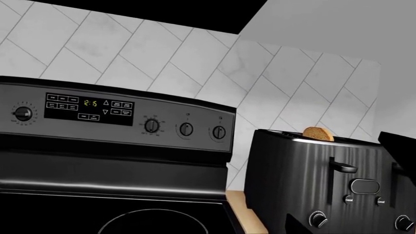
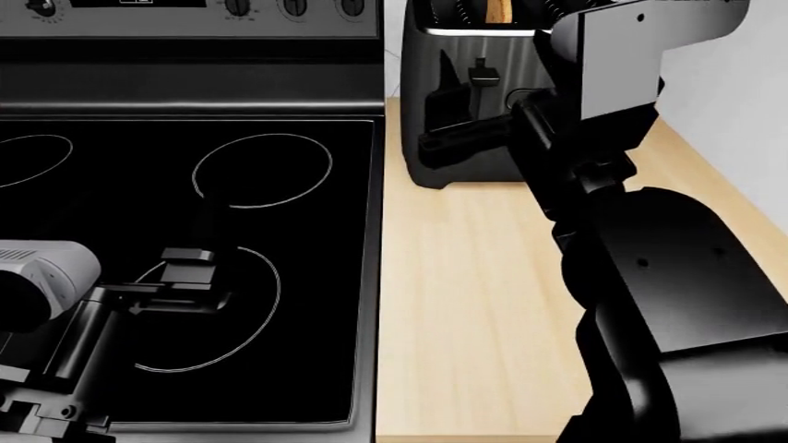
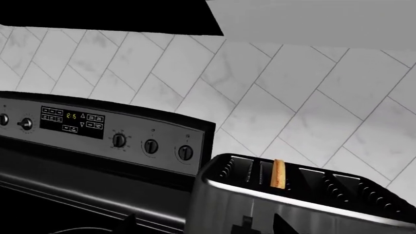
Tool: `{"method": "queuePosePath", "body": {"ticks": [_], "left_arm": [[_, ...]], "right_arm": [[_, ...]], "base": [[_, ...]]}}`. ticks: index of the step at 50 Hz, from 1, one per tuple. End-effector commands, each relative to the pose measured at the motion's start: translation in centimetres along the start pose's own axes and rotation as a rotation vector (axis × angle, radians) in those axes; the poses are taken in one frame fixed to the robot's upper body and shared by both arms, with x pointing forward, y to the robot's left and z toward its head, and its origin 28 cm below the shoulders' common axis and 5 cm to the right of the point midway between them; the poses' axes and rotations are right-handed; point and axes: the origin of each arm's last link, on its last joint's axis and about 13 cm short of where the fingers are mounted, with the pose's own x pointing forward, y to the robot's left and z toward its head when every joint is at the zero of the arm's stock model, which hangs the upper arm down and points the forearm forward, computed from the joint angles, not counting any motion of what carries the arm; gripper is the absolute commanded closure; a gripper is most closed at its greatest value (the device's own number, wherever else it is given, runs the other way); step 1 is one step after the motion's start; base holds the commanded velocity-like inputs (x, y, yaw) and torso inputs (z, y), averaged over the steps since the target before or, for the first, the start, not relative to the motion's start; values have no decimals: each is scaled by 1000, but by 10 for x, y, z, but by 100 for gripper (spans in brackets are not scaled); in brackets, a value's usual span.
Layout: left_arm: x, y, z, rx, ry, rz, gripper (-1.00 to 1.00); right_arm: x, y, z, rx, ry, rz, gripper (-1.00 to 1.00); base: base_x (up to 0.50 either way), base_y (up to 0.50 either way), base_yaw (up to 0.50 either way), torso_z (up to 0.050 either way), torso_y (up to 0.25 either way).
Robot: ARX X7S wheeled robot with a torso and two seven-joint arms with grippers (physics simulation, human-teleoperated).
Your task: Push down the lever of the toaster to turn it on.
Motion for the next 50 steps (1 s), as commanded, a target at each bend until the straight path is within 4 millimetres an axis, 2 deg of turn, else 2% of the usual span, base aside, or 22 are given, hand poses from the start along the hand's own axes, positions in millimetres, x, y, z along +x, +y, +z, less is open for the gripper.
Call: {"method": "queuePosePath", "body": {"ticks": [1, 19, 20, 50], "left_arm": [[0, 1, -1, 0, 2, 5, -100], [0, 4, -3, 2, 5, 6, -100], [0, 4, -2, 2, 5, 6, -100], [0, 4, -3, 4, 8, 10, -100]], "right_arm": [[16, -8, -7, 90, 20, -58, -100], [31, -5, -14, 140, 17, -88, -100], [32, -5, -14, 138, 17, -89, 100], [47, -4, -17, 95, 68, -73, 100]], "base": [[0, 0, 0, 0, 0], [0, 0, 0, 0, 0], [0, 0, 0, 0, 0], [0, 0, 0, 0, 0]]}}
